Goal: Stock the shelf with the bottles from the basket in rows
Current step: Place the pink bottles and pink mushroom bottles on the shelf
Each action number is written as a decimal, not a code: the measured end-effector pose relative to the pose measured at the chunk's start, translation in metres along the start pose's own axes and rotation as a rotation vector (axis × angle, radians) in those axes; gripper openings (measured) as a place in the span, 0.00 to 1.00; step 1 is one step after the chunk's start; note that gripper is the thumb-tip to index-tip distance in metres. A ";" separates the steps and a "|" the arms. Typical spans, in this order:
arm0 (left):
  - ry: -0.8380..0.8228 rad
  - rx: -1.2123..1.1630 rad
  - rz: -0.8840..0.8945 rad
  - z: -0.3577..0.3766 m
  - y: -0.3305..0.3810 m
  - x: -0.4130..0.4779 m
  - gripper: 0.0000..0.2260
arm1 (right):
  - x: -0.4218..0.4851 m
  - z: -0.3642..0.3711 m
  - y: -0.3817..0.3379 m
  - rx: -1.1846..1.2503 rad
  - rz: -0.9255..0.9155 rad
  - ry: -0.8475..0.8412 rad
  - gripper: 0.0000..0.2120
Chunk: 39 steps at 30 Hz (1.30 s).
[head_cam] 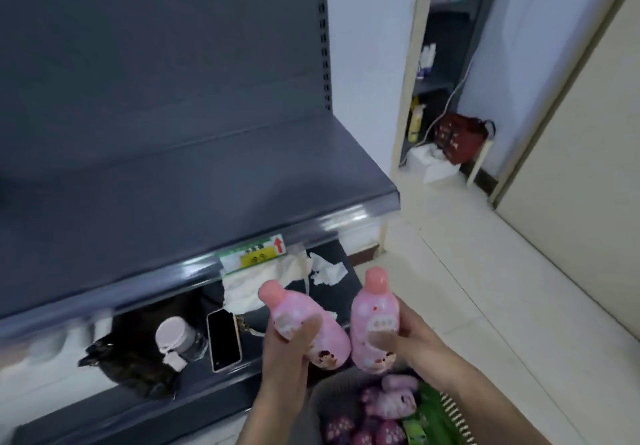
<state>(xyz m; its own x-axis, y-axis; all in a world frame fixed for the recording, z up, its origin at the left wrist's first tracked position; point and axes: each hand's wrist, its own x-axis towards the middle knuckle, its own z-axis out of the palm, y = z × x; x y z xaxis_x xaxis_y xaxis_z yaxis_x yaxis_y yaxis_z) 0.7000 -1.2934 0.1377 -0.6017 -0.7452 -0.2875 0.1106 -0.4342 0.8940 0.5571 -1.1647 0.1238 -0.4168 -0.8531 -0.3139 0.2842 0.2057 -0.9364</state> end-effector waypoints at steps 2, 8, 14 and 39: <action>0.041 0.063 0.091 -0.007 0.034 -0.010 0.35 | 0.003 0.024 -0.032 -0.026 -0.052 -0.064 0.34; 0.239 0.187 0.277 -0.055 0.128 -0.032 0.32 | 0.018 0.114 -0.107 -0.095 -0.207 -0.192 0.33; 0.313 0.253 0.438 -0.137 0.209 -0.042 0.18 | 0.047 0.228 -0.143 -0.119 -0.336 -0.216 0.26; 0.569 0.257 0.362 -0.309 0.296 0.090 0.19 | 0.274 0.474 -0.179 -0.248 -0.264 -0.140 0.23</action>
<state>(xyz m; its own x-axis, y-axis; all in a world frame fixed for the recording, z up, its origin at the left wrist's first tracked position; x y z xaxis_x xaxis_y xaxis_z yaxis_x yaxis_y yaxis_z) 0.9232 -1.6456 0.2697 -0.0492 -0.9983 -0.0301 -0.0070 -0.0298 0.9995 0.8011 -1.6628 0.2798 -0.3211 -0.9458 -0.0490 -0.0412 0.0656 -0.9970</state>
